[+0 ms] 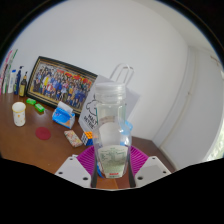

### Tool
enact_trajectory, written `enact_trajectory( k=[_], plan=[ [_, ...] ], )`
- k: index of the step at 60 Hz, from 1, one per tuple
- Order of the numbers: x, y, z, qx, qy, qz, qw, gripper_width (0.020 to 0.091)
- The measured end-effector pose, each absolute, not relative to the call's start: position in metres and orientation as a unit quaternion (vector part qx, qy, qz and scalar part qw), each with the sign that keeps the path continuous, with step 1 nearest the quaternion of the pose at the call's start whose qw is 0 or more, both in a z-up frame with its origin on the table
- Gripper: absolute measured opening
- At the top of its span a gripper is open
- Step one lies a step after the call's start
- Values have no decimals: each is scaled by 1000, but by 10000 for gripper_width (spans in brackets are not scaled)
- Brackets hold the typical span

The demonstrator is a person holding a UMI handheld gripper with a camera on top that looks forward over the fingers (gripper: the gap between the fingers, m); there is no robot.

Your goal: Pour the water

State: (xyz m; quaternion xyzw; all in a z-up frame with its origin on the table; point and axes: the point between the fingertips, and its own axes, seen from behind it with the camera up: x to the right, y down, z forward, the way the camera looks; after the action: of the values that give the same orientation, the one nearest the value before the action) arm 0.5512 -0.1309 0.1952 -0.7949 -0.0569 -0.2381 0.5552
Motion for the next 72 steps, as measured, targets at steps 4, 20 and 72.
enact_trajectory(
  k=[4,20,72],
  plan=[
    [525,-111,223,-778,-91,-285,552,433],
    [379,-28,279,-665,-291,-485,487,433],
    [255,50,216,-526,-527,-588,314,432]
  ],
)
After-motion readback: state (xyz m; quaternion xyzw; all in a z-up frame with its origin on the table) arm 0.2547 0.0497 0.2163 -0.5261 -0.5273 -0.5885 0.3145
